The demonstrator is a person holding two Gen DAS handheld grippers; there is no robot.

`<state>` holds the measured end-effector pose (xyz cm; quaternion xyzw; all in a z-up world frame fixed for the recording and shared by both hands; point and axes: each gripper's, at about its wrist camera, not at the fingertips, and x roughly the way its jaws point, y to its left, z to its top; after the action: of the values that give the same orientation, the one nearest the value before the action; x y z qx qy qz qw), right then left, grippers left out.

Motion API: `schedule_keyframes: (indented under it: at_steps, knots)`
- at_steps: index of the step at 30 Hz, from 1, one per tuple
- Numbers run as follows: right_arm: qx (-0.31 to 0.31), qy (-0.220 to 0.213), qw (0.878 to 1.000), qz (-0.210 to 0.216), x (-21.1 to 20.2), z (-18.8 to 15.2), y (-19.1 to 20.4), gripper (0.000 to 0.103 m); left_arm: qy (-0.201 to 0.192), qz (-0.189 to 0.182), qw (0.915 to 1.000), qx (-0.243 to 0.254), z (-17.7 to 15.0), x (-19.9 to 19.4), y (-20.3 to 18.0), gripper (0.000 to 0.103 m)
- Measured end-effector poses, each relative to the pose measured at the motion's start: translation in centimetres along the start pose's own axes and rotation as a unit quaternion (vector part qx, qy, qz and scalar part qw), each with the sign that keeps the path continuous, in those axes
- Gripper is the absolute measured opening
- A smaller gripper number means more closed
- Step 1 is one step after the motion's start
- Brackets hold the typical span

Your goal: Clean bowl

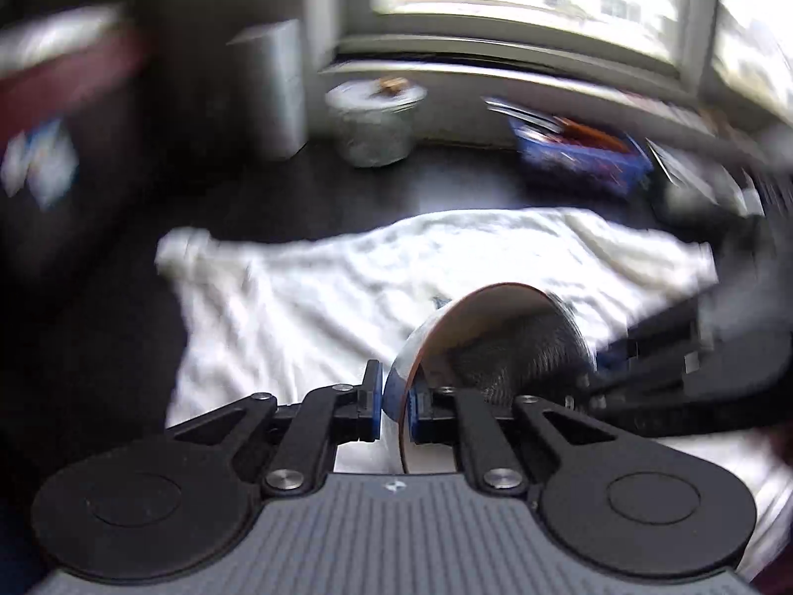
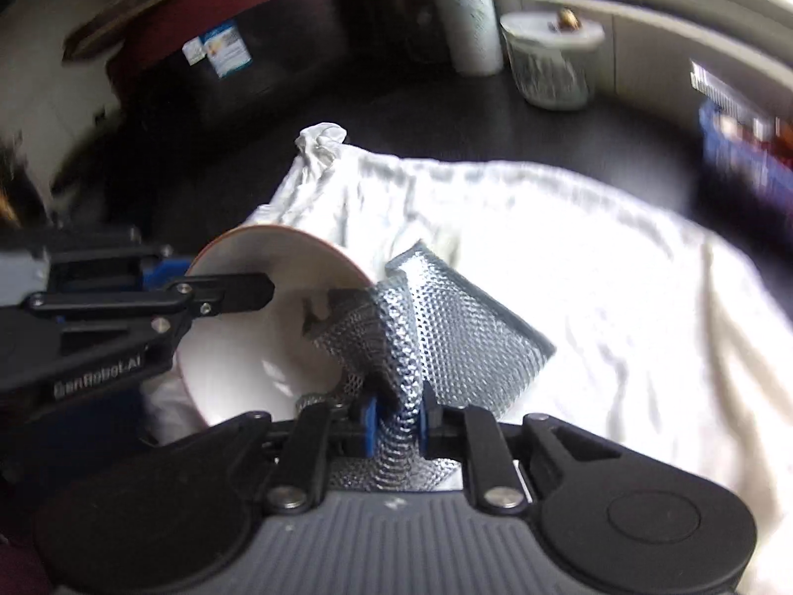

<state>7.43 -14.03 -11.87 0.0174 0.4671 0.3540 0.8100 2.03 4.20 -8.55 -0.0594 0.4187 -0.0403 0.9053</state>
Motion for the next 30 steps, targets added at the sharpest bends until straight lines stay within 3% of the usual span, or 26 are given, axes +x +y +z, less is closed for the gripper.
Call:
schedule_keyframes:
  at_steps: [2,4,6,9,12,15,18,21,23,24,26,27,28,30]
  knots:
    - [0.014,0.001,1.000,0.013,0.2,-0.1,0.0,0.015,0.017,-0.017,0.9960,-0.085,-0.4,0.3,2.2,0.010]
    - [0.028,0.001,0.999,0.027,0.5,-0.1,0.0,0.015,0.034,-0.045,0.9836,-0.171,-0.9,0.8,4.4,0.013]
    - [0.019,-0.010,0.999,0.029,0.4,-0.2,0.5,0.016,0.057,-0.084,0.9591,-0.264,-1.6,1.5,6.6,0.014]
    - [-0.034,-0.031,0.999,0.001,-0.3,0.4,1.7,0.018,0.087,-0.133,0.9132,-0.375,-2.9,2.8,8.9,0.014]
    - [-0.126,-0.041,0.990,-0.047,-1.1,1.4,3.1,0.016,0.101,-0.160,0.9156,-0.355,-3.2,3.6,7.6,0.013]
    - [-0.222,-0.030,0.971,-0.085,-0.9,1.8,3.9,0.013,0.101,-0.129,0.9599,-0.227,-1.8,2.8,5.0,0.013]
    - [-0.296,-0.025,0.949,-0.106,-1.0,1.3,4.8,0.013,0.100,-0.096,0.9858,-0.095,-0.5,2.1,2.4,0.014]
    - [-0.390,-0.026,0.910,-0.138,-1.4,-0.3,6.7,0.012,0.091,-0.059,0.9931,0.045,0.8,1.1,-0.3,0.014]
    - [-0.460,-0.030,0.872,-0.167,-1.6,-1.6,8.2,0.013,0.083,-0.050,0.9919,0.082,1.4,0.8,-1.0,0.012]
    - [-0.473,-0.030,0.863,-0.174,-1.7,-1.8,8.5,0.013,0.082,-0.048,0.9915,0.089,1.6,0.9,-1.2,0.011]
    - [-0.476,-0.030,0.860,-0.179,-1.9,-2.0,8.6,0.013,0.081,-0.045,0.9911,0.096,1.9,0.9,-1.3,0.011]
    - [-0.469,-0.028,0.865,-0.177,-1.9,-1.9,8.4,0.013,0.080,-0.048,0.9934,0.066,1.6,0.9,-0.7,0.012]
    - [-0.452,-0.025,0.875,-0.172,-1.8,-1.8,8.1,0.013,0.080,-0.052,0.9948,0.036,1.3,0.9,-0.1,0.012]
    - [-0.392,-0.017,0.906,-0.157,-1.7,-1.2,7.2,0.015,0.079,-0.058,0.9949,-0.024,0.7,1.0,1.1,0.012]
